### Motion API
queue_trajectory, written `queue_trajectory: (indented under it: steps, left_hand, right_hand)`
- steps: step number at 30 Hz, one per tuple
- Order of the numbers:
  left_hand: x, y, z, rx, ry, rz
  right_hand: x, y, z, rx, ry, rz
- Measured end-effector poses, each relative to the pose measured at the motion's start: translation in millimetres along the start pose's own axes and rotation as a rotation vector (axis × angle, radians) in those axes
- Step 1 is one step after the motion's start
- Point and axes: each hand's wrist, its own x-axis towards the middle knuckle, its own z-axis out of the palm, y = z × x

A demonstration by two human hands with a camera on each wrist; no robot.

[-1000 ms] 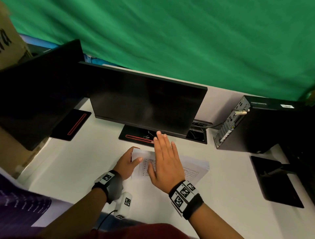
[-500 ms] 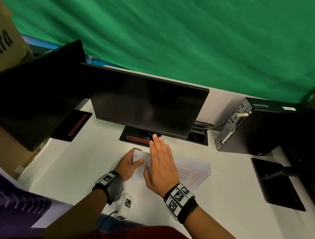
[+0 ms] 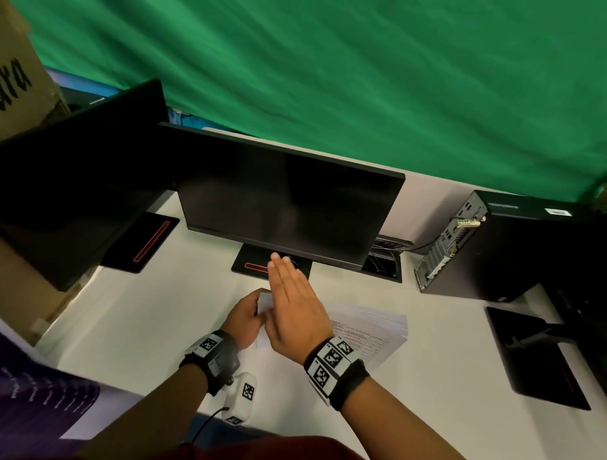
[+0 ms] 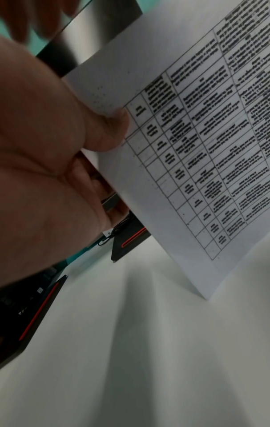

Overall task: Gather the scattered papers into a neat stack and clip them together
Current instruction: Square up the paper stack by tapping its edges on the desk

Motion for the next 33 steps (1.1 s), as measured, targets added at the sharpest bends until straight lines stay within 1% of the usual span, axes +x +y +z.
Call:
queue_trajectory:
  steps: [1,2,4,5,7,9,10,12,14,16,17,19,21,22,24,26,27,28,29,31,33]
  left_hand:
    - [0.0,-0.1,0.2,-0.005,0.007,-0.013]
    - [0.0,-0.6,-0.1,0.019,0.016,-0.011]
    - [-0.2,-1.5,-0.9,0.07,0.001,0.019]
    - [-0.6,-0.8,-1.1,0.063,-0.013,0.021]
    - [-0.5,-0.9,-1.8,0.047,-0.018,0.017]
    - [-1.2,-1.3,-3.1,0.064,-0.016,-0.003]
    - [-1.7,-1.4,-2.8,0.084,-0.022,-0.007]
    - [-3.1,1.4,-2.6,0.13,-0.047,-0.013]
    - [-3.6,0.0,-5.6,0.163,-0.087,-0.026]
    - [-4.9,-9.1,-14.1,0.177,-0.125,-0.059]
    - [-5.9,-13.1,-19.8,0.179,-0.133,-0.086]
    - [-7.0,-17.3,-29.6,0.174,-0.127,-0.114]
    - [-7.2,-8.3,-34.0,0.097,-0.08,-0.127]
    - [-6.0,-2.5,-34.6,0.013,-0.046,-0.131]
    - [-3.7,15.5,-31.2,-0.28,0.011,-0.16]
    - [1.3,35.5,-22.9,-0.545,0.006,-0.155]
    - [2.6,48.9,-17.6,-0.608,0.007,-0.139]
    - [3.6,61.8,-11.6,-0.629,0.013,-0.109]
    - [4.0,74.4,-5.9,-0.588,0.026,-0.083]
    - [5.2,93.8,2.5,-0.409,0.067,-0.015]
    - [3.5,107.1,6.7,-0.237,0.119,0.063]
  right_hand:
    - [-0.6,-2.2,-0.9,-0.012,-0.006,-0.014]
    - [-1.4,-2.7,2.5,-0.075,-0.056,-0.038]
    - [-3.6,-1.6,6.4,-0.158,-0.213,-0.04]
    - [-2.7,0.3,5.0,-0.155,-0.21,-0.009]
    - [-0.8,8.4,1.8,-0.101,-0.149,0.091]
    - [-0.9,12.7,-7.7,-0.11,-0.214,0.205]
    - [-1.6,15.8,-11.5,-0.154,-0.258,0.241]
    - [-3.7,18.4,-21.1,-0.228,-0.284,0.219]
    - [-9.1,20.8,-31.1,-0.201,-0.279,0.19]
    - [-16.0,29.1,-41.5,-0.117,-0.201,0.215]
    - [-20.0,34.6,-48.8,-0.038,-0.145,0.25]
    - [-28.5,50.2,-61.4,0.175,-0.046,0.347]
    - [-38.1,67.2,-70.4,0.436,0.045,0.43]
    - [-43.0,74.3,-73.3,0.575,0.088,0.472]
    - [-53.3,84.5,-75.2,0.835,0.168,0.559]
    - [-62.4,89.9,-73.2,1.017,0.241,0.593]
    - [-66.1,91.4,-70.9,1.088,0.282,0.597]
    - [-69.1,92.8,-67.5,1.142,0.323,0.603]
    - [-71.8,93.8,-63.6,1.183,0.364,0.614]
    - [-75.5,94.6,-57.1,1.217,0.445,0.635]
    - [-78.5,95.4,-53.2,1.199,0.502,0.631]
